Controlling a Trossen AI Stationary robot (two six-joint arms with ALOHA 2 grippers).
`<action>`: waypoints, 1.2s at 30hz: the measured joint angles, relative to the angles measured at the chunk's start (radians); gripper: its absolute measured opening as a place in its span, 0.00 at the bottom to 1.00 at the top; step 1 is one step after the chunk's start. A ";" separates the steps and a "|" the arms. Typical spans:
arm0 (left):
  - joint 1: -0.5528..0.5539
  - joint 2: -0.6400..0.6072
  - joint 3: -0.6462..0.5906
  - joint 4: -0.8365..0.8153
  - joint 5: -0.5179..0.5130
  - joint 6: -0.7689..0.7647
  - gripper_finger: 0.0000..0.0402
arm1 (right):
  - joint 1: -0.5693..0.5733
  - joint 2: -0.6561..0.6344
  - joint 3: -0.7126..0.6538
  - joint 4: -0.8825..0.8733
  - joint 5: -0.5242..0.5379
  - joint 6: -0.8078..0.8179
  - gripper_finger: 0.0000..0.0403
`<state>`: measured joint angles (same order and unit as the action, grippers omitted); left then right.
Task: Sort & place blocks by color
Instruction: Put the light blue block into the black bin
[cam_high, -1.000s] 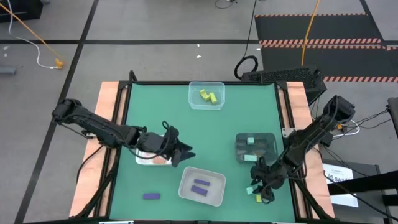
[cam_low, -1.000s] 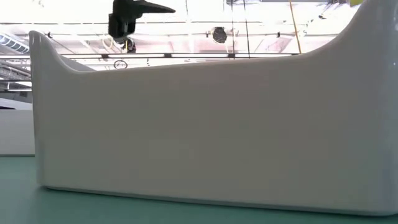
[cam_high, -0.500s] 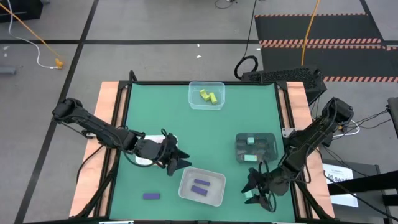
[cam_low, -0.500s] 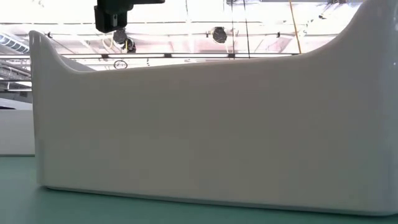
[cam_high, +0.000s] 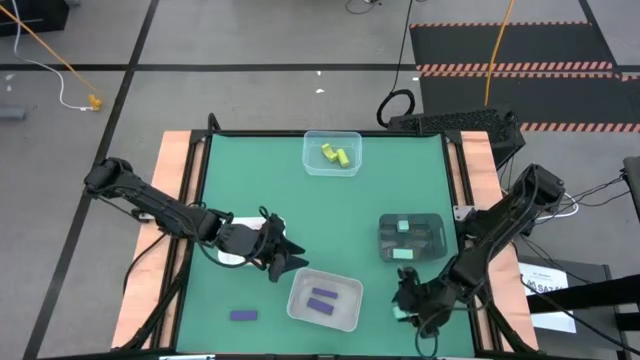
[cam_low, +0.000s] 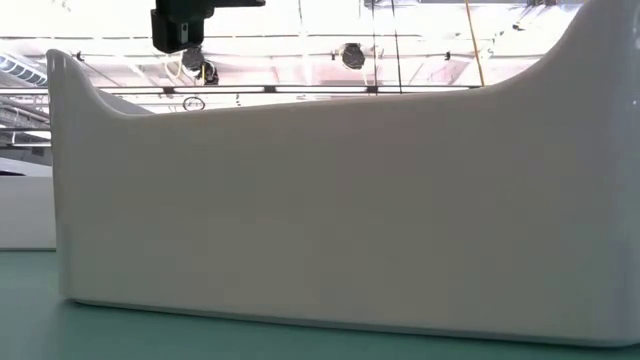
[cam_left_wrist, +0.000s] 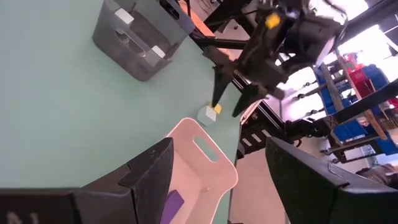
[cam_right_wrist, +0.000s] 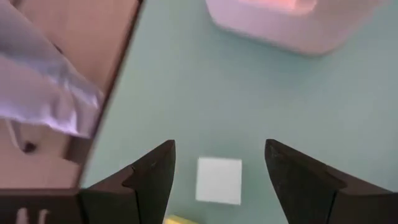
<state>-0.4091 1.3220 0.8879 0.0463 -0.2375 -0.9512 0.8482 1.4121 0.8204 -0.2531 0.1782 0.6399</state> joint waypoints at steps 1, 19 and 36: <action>0.000 0.000 0.000 0.000 0.000 0.000 0.64 | 0.002 0.018 0.000 -0.002 -0.002 -0.012 0.59; 0.000 0.000 0.000 -0.024 0.000 0.006 0.64 | 0.016 0.142 0.000 -0.007 0.005 -0.077 0.52; 0.000 0.000 0.000 -0.025 -0.025 -0.006 0.64 | -0.005 0.078 -0.016 -0.022 0.006 0.024 0.28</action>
<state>-0.4091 1.3220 0.8875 0.0216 -0.2629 -0.9575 0.8428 1.4898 0.8040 -0.2748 0.1837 0.6636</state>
